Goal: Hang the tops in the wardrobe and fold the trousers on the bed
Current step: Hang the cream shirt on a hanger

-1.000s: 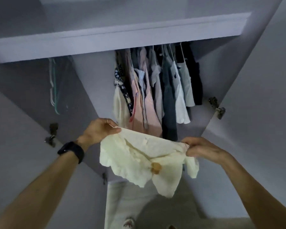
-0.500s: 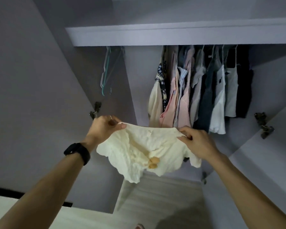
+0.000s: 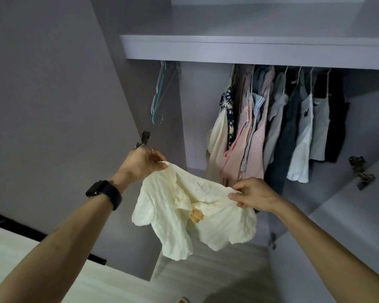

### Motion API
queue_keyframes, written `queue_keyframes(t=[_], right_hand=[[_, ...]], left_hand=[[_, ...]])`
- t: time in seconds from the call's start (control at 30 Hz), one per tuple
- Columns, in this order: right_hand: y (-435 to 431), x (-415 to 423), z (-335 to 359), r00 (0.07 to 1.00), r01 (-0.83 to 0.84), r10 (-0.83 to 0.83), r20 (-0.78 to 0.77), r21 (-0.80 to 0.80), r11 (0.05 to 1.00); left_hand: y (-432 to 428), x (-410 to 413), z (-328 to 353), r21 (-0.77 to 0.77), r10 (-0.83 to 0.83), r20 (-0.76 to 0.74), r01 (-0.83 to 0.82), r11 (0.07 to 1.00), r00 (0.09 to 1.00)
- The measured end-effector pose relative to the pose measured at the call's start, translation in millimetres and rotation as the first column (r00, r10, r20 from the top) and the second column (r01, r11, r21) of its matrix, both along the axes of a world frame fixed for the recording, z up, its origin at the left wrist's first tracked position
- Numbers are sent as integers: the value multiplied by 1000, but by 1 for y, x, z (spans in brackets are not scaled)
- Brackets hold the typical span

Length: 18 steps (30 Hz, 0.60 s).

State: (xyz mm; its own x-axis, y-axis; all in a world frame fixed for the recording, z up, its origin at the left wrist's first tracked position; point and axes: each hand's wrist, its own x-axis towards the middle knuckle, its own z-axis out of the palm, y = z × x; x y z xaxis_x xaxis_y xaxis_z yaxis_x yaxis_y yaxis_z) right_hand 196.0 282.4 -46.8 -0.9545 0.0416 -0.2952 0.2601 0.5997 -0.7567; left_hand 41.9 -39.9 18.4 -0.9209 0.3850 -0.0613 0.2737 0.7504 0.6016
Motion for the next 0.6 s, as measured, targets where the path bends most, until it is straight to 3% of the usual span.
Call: queue_keyframes(t=[0.13,0.23,0.3,0.4,0.5,0.6], right_hand=[[-1,-1,9,983,70,2,-184,383,921],[-7,-3,12,943,154,-6,-334,420,894],[-9,-5,11,969,96,18,-247,443,891],[-5,-5,5,988,70,-29,-153,269,961],[-5,-8,6,969,96,-44,-242,204,974],[-8,-12,8,973,101,-8,-229,397,912]], left_hand=[[-7,3,-7,-56,-5,-8,4,998,1000],[-6,5,-12,43,-9,28,8,999,1000],[-3,8,-11,120,-18,67,10,993,998],[2,14,-15,152,-37,77,25,988,996],[5,16,-24,174,-20,10,18,984,1000],[11,18,-32,94,19,-68,-12,995,998]])
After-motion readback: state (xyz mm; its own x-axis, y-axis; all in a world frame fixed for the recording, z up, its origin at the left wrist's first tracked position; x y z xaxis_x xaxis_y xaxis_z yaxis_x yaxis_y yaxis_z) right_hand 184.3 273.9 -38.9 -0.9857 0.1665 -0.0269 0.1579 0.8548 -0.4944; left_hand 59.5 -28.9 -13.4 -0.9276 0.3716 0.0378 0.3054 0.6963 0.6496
